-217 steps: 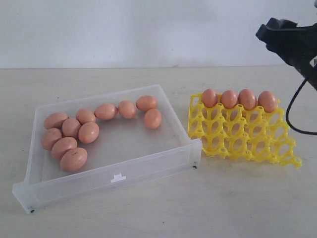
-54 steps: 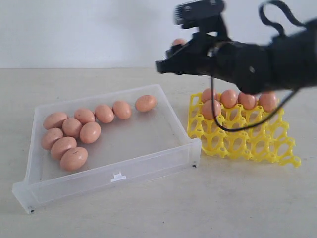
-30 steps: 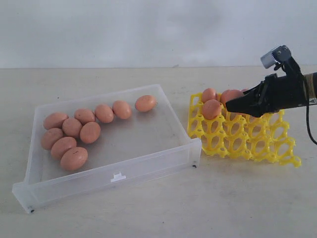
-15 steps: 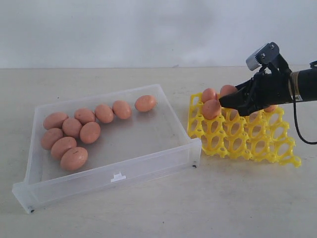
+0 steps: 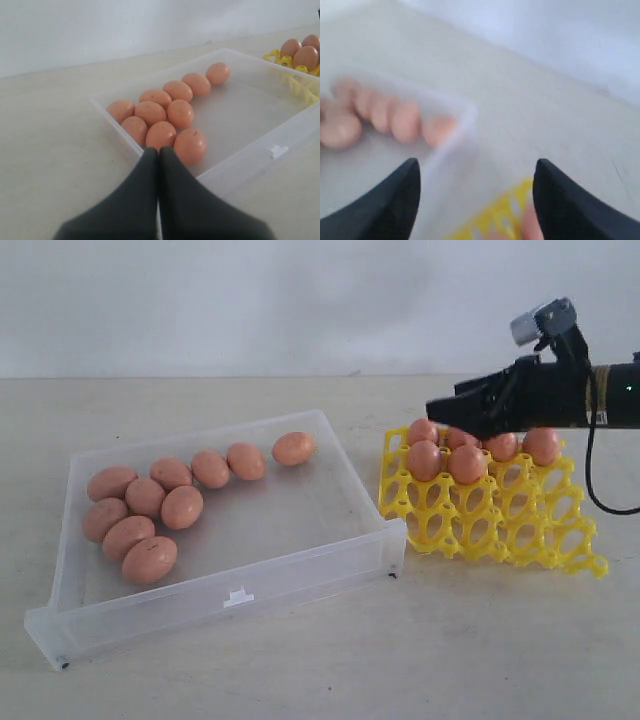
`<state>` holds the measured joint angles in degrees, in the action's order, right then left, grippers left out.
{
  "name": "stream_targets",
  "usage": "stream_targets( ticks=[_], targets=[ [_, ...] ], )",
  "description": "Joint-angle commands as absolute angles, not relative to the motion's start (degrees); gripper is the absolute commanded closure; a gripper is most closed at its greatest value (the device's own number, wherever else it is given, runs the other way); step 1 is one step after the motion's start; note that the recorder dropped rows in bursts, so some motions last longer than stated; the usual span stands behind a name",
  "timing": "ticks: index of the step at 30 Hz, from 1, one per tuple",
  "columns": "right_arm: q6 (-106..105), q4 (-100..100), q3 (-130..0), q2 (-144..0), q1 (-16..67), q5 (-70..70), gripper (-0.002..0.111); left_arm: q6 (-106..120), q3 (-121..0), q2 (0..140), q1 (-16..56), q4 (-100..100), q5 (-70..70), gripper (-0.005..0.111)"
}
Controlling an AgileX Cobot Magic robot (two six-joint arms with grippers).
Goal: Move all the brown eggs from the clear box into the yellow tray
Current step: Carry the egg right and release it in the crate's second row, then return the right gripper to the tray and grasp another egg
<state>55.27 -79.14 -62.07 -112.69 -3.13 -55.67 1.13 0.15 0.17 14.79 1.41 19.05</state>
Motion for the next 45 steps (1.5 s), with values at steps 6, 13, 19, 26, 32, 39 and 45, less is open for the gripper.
stream_targets(
  ticks=[6,13,19,26,32,39,45],
  targets=[
    [47.9,-56.4,-67.6,-108.0,19.5,-62.9,0.106,1.2,0.0,0.0,14.8,0.6,18.9,0.111],
    [-2.6,-45.6,-84.8,-115.6,42.0,8.5,0.108,1.2,0.0,0.0,14.8,-0.6,19.0,0.111],
    [2.6,-28.0,-107.9,-126.2,42.6,43.5,0.109,1.2,0.0,0.0,14.8,-1.7,19.0,0.111],
    [-16.5,9.3,-133.2,-137.3,37.7,63.8,0.109,1.2,0.0,0.0,14.8,-1.7,19.0,0.111],
    [-15.9,13.0,-140.0,-142.5,36.5,64.9,0.078,1.2,0.0,0.0,14.8,-1.8,19.0,0.111],
    [-10.3,8.4,-140.0,-145.1,36.5,59.6,0.050,1.2,0.0,0.0,14.8,-1.9,19.0,0.111],
    [-9.8,8.1,-140.0,-147.6,36.5,56.2,0.050,1.2,0.0,0.0,14.8,-2.1,19.0,0.111]
  ],
)
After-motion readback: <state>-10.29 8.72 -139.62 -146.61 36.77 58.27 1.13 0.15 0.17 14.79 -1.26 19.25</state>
